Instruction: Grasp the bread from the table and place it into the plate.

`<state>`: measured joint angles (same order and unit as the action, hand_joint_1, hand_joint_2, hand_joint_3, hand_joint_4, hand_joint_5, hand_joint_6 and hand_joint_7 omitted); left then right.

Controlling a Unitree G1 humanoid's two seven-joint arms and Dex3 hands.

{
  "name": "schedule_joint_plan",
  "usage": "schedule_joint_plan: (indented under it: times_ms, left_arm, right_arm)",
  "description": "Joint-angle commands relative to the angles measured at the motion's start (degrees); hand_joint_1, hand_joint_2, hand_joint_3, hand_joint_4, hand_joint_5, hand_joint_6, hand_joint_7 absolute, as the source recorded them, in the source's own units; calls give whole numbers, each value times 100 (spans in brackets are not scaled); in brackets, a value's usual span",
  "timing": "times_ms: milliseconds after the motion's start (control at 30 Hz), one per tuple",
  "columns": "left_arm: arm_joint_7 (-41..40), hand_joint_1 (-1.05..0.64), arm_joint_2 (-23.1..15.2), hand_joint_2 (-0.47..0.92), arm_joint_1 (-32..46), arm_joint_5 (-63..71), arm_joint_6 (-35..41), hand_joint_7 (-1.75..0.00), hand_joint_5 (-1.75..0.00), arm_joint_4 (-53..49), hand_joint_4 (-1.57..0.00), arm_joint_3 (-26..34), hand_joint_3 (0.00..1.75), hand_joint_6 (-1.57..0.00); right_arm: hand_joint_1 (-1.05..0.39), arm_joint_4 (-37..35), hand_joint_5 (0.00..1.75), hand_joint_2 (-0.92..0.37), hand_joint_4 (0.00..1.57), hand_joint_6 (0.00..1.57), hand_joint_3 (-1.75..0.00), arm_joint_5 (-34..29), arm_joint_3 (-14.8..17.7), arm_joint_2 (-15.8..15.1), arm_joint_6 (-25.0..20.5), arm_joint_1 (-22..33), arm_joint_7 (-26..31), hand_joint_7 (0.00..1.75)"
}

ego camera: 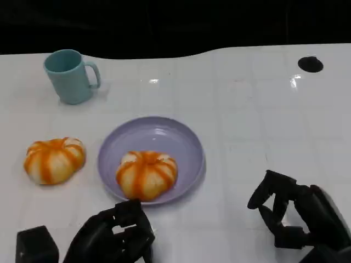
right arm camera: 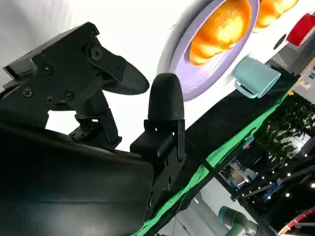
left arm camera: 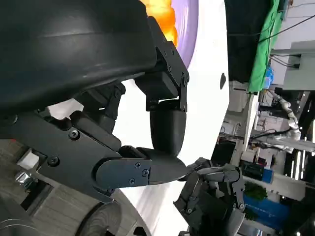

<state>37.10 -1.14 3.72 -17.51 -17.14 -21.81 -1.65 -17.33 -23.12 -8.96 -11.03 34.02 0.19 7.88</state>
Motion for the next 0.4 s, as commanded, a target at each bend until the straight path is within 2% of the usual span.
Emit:
schedule_joint_plan:
  times_ms: [33,400]
  left_arm:
    - [37,-60,-96,71,-44,26,-129,-142,-175,-125,-79,96,58,-77]
    - [29,-60,-119,72,12,-28,-5,-143,-175,46,-78,100,57,-75]
  right_arm:
    - [-22,-136,175,-48,79,66,-112,44,22,-53,131,-51,56,138]
    - [-23,-58,175,-47,80,67,-113,73,47,-62,193,-20,86,135]
